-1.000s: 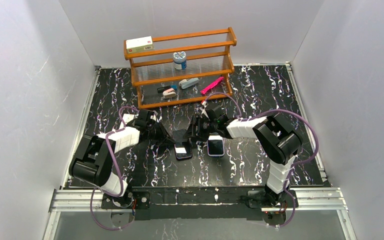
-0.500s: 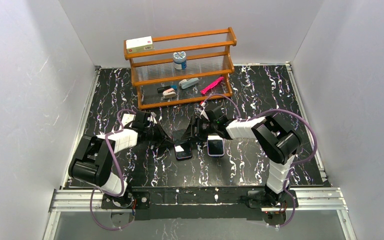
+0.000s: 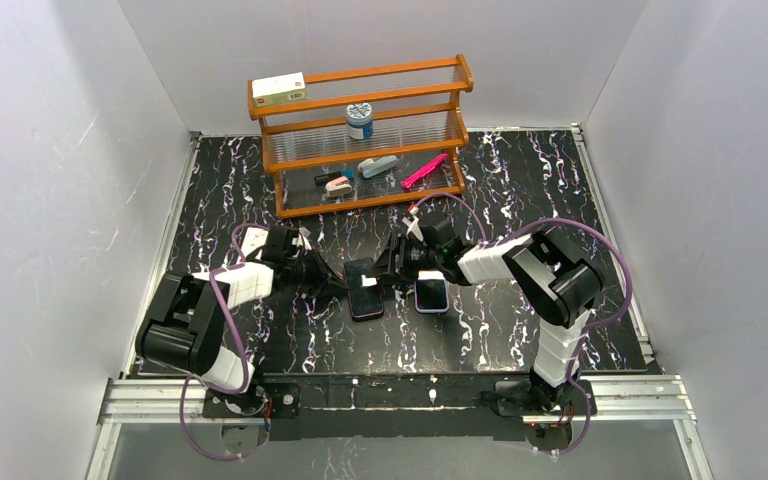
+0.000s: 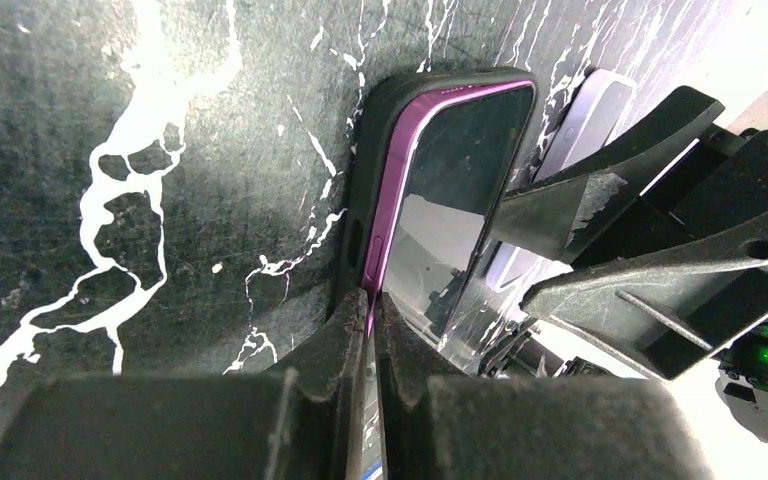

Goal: Put the phone into the phone case

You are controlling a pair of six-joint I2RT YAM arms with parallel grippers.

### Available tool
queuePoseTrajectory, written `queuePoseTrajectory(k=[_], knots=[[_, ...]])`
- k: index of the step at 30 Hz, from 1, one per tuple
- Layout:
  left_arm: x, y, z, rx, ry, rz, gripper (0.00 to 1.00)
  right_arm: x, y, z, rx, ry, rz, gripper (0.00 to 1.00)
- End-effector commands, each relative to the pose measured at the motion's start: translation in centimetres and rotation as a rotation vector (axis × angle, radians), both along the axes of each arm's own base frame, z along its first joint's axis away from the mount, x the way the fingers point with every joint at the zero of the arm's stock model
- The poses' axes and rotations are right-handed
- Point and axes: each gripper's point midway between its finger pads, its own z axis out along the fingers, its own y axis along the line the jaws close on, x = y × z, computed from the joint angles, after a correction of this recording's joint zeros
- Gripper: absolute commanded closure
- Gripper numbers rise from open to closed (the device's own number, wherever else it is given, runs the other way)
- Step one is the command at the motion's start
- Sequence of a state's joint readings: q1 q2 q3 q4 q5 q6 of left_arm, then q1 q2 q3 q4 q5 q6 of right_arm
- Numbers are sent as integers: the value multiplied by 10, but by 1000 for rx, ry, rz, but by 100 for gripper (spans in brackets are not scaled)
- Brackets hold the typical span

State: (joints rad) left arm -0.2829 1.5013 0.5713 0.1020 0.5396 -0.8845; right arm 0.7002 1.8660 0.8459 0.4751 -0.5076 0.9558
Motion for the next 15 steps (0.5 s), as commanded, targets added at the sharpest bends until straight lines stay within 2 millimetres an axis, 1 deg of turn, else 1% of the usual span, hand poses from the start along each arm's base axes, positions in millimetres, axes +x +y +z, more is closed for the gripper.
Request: queuePoseTrajectory(k=[1,11,15], knots=[[-29,0,-15,20,93,-33,97,-25,28,56,222,-46,160,42],[-28,-3,-6,-25,68,-21,97,-27,26,62,274,-37,153,47],[-29,-10,-2,-79,75,-29,98,-27,24,67,285,-56,151,47]])
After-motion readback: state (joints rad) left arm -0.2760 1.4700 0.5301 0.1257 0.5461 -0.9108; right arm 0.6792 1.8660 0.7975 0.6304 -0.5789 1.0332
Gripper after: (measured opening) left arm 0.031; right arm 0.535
